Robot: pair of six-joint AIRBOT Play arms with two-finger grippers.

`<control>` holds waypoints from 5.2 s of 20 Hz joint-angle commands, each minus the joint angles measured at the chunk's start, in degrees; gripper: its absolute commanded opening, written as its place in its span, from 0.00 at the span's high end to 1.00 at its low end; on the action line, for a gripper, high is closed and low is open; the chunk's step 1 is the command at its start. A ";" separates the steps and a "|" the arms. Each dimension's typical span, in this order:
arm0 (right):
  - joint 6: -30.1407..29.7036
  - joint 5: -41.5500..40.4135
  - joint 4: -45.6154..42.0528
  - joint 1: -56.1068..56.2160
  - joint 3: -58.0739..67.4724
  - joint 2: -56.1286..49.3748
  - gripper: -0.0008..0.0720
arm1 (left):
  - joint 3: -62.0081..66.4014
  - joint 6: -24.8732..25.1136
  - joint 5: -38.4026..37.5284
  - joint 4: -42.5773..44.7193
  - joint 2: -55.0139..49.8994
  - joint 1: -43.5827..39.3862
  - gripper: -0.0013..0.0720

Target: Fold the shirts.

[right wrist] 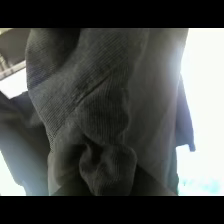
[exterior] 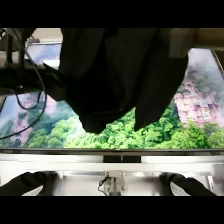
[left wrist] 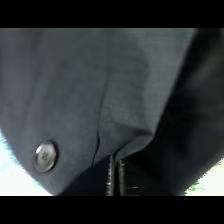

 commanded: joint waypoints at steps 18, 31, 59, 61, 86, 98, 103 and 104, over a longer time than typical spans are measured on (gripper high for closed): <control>1.95 -4.22 -7.43 12.39 0.00 -11.98 0.93 | 5.22 8.76 44.50 1.36 -9.57 -2.86 0.00; 2.95 -3.52 -12.48 16.50 0.00 -12.17 0.93 | 5.16 4.04 59.25 -0.37 -13.92 -4.63 0.12; -10.29 -23.37 -7.65 16.31 0.02 -9.22 0.93 | 10.88 -7.28 58.23 -0.11 -13.22 4.81 0.35; -10.19 -23.91 -7.69 16.06 0.02 -8.90 0.93 | 10.88 -3.82 58.14 -0.09 -12.44 5.84 0.08; 23.54 -5.66 -48.13 -41.11 0.02 8.63 0.93 | 10.82 0.42 50.29 6.12 -2.62 10.19 0.07; 27.21 -17.84 -46.45 -67.49 0.02 1.40 0.93 | 10.82 0.44 46.49 6.14 -2.64 10.36 0.07; 27.19 -25.55 -46.01 -72.46 0.02 -2.16 0.93 | 10.82 0.44 42.75 6.14 -2.62 10.36 0.07; 27.17 -27.04 -45.18 -73.44 0.02 -2.67 0.93 | 10.82 0.44 42.73 6.14 -2.64 10.36 0.07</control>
